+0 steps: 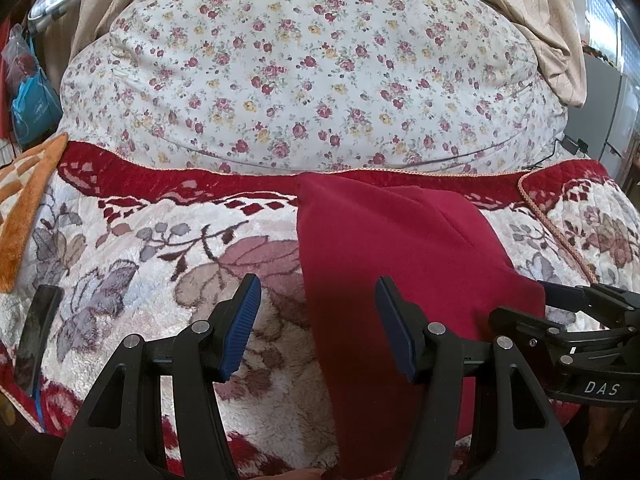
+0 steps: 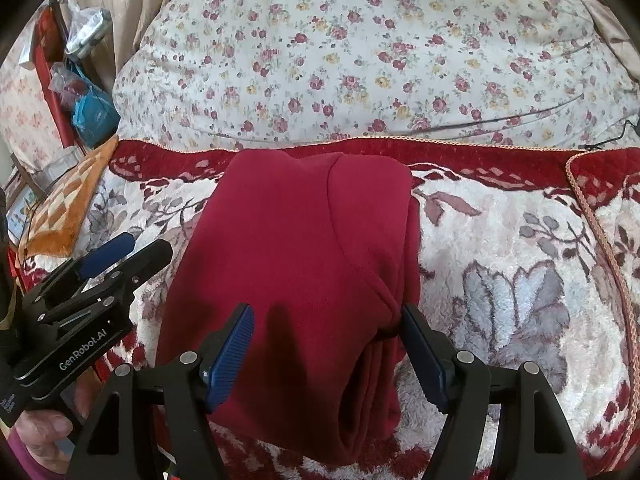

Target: Fold small clothes

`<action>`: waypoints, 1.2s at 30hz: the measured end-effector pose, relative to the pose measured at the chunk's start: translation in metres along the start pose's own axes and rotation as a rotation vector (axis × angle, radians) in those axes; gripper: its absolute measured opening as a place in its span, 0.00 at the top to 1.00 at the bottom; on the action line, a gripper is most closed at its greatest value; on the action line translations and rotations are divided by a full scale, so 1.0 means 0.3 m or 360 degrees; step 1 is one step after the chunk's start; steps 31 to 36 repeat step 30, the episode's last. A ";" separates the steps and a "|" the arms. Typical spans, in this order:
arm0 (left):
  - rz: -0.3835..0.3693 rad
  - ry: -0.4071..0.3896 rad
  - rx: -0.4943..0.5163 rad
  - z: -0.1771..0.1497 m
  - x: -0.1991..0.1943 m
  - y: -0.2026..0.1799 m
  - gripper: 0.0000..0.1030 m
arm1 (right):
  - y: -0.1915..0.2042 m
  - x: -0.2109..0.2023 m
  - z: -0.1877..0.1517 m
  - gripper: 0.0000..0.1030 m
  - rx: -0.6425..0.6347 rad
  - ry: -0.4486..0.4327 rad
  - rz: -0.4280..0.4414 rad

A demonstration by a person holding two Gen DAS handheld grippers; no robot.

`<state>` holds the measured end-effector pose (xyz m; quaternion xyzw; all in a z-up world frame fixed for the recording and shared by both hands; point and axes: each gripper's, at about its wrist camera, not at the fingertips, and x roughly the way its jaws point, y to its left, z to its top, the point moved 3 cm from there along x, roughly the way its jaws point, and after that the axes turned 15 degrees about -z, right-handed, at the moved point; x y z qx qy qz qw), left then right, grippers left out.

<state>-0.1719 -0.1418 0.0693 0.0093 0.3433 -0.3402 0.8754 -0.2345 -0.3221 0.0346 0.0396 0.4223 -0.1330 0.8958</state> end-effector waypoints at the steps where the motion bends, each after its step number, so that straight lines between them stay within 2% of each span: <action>1: -0.0002 0.0001 -0.0001 0.000 0.000 0.000 0.42 | 0.000 0.001 0.000 0.30 -0.0001 0.0000 -0.0001; 23: -0.0014 0.0000 0.0002 0.005 -0.002 0.000 0.42 | -0.004 0.020 -0.004 0.29 -0.0019 0.0028 0.0006; 28: -0.0085 0.0036 -0.0103 0.000 0.013 0.053 0.42 | -0.024 0.018 0.010 0.29 -0.0006 0.0023 0.0020; 30: -0.0047 0.0044 -0.0148 0.014 0.013 0.112 0.42 | -0.068 0.012 0.043 0.29 0.0017 0.0012 0.0009; 36: -0.0047 0.0044 -0.0148 0.014 0.013 0.112 0.42 | -0.068 0.012 0.043 0.29 0.0017 0.0012 0.0009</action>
